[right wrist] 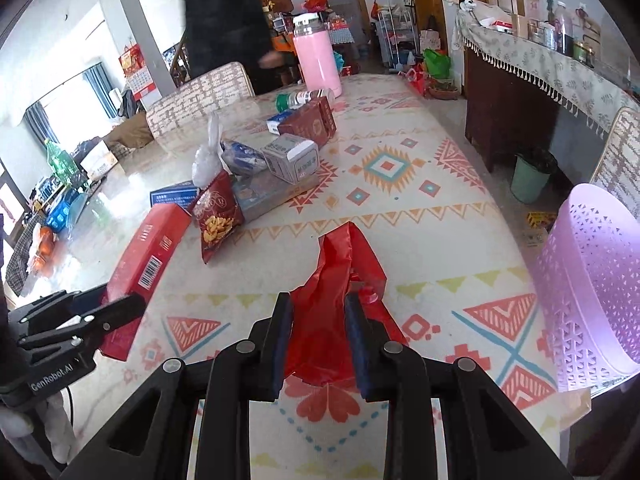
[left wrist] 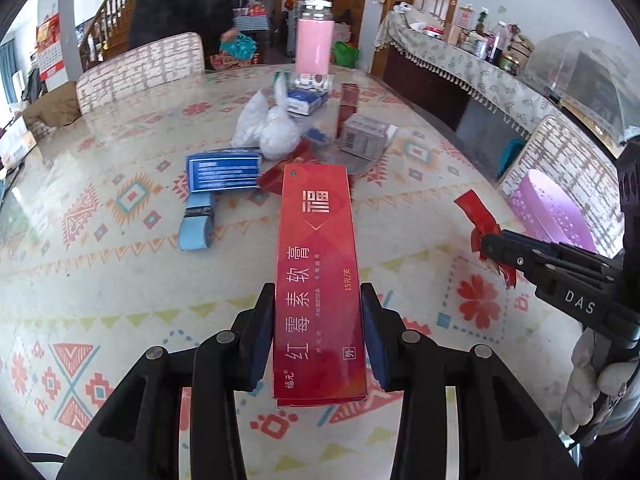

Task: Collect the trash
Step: 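Carry red box and red bag toward the pink wastebasket with both tools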

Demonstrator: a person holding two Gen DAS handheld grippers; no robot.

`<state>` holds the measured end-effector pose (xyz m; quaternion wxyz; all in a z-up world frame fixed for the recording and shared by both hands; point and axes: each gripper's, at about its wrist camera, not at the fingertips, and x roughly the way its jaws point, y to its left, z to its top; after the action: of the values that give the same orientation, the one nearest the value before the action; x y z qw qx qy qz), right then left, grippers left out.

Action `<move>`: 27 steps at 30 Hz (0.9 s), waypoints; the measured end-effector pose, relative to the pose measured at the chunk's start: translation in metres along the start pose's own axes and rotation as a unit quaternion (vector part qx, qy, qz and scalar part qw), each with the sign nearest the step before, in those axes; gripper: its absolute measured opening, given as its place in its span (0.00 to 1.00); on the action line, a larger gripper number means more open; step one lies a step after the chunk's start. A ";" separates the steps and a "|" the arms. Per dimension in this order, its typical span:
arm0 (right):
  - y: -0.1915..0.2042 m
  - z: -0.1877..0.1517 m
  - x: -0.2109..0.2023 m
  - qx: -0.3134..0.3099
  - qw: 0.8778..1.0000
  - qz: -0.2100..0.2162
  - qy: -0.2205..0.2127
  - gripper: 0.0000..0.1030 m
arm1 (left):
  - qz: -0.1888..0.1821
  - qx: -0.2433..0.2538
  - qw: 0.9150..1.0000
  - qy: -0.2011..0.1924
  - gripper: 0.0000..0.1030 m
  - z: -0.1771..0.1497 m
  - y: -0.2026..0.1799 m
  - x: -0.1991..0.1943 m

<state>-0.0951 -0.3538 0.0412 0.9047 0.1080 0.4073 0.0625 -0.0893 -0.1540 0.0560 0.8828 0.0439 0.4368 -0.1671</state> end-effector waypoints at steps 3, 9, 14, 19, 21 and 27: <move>-0.003 -0.001 -0.009 0.002 1.000 0.002 -0.006 0.28 | -0.004 0.006 1.000 0.003 0.38 0.000 -0.008 0.000; -0.011 -0.004 -0.013 0.008 1.000 0.001 -0.004 0.28 | -0.015 0.010 1.000 0.015 0.38 0.000 -0.016 0.008; -0.015 -0.007 -0.011 0.012 1.000 0.002 0.000 0.28 | -0.012 0.013 1.000 0.019 0.38 -0.001 -0.018 0.011; -0.016 -0.009 -0.007 0.012 1.000 0.005 0.005 0.28 | -0.014 0.012 1.000 0.022 0.38 -0.002 -0.019 0.013; -0.016 -0.009 -0.007 0.013 1.000 0.006 0.006 0.28 | -0.019 0.010 0.999 0.024 0.38 -0.002 -0.019 0.013; -0.019 -0.008 -0.010 0.015 1.000 0.008 0.001 0.28 | -0.032 0.011 0.999 0.021 0.38 0.000 -0.023 0.009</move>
<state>-0.1073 -0.3733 0.0391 0.9022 0.1248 0.4079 0.0636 -0.0920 -0.1782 0.0508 0.8670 0.0431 0.4549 -0.1989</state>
